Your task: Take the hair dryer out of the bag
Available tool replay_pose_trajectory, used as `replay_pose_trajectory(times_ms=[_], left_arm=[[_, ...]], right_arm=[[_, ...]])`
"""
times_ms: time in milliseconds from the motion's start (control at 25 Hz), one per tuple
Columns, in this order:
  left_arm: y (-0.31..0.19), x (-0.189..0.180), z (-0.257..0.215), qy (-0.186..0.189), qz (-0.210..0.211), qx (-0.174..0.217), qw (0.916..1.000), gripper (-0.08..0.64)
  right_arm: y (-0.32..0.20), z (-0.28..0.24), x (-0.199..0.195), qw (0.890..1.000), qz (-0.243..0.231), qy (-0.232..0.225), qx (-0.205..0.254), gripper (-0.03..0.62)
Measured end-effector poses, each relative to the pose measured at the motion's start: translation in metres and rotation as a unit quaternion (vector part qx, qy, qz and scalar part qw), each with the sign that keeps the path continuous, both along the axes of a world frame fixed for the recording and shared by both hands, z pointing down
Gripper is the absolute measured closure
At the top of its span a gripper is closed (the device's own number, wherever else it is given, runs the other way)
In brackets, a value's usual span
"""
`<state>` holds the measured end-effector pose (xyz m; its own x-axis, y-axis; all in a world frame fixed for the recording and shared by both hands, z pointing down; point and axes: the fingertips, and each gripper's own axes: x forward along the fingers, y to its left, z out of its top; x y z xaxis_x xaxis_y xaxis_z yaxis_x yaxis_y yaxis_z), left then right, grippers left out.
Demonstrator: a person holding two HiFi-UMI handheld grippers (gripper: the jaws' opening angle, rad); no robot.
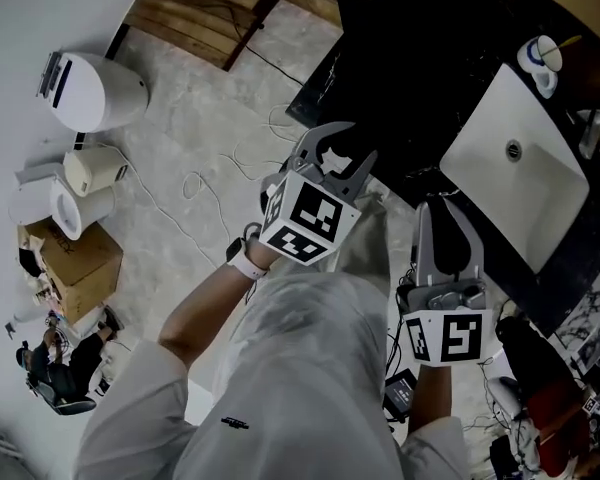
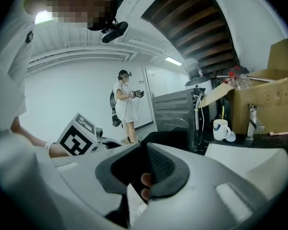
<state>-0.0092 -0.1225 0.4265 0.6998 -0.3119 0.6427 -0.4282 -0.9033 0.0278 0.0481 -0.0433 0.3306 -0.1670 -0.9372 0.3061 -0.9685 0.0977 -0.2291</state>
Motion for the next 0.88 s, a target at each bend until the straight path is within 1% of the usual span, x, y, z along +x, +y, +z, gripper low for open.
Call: replay_pose_trajectory(times_ms=[80, 160, 200, 440, 560, 680, 880], left_arm=[[-0.009, 0.003, 0.004, -0.001, -0.006, 0.013, 0.9999, 0.434], [-0.016, 0.006, 0.001, 0.011, -0.016, 0.019, 0.9996, 0.526], [-0.018, 0.007, -0.002, 0.02, -0.021, 0.015, 0.9995, 0.534], [-0.034, 0.012, -0.02, 0.066, -0.034, -0.029, 0.9968, 0.538], [-0.043, 0.016, -0.03, 0.075, -0.035, -0.031, 0.9961, 0.538], [-0.05, 0.024, -0.035, 0.083, -0.03, -0.037, 0.9954, 0.538], [-0.06, 0.029, -0.046, 0.092, -0.035, -0.042, 0.9943, 0.538]], right_arm=[[-0.005, 0.008, -0.001, 1.0, -0.006, 0.001, -0.006, 0.543], [-0.007, 0.015, -0.002, 1.0, -0.009, 0.001, -0.012, 0.543], [-0.008, 0.018, -0.002, 1.0, -0.009, 0.001, -0.014, 0.543], [-0.016, 0.026, 0.001, 1.0, 0.004, 0.002, -0.014, 0.543], [-0.023, 0.031, -0.002, 1.0, -0.002, -0.001, -0.018, 0.54], [-0.033, 0.041, -0.005, 0.999, -0.011, -0.013, -0.028, 0.52], [-0.058, 0.052, -0.01, 0.999, -0.01, -0.026, -0.038, 0.501]])
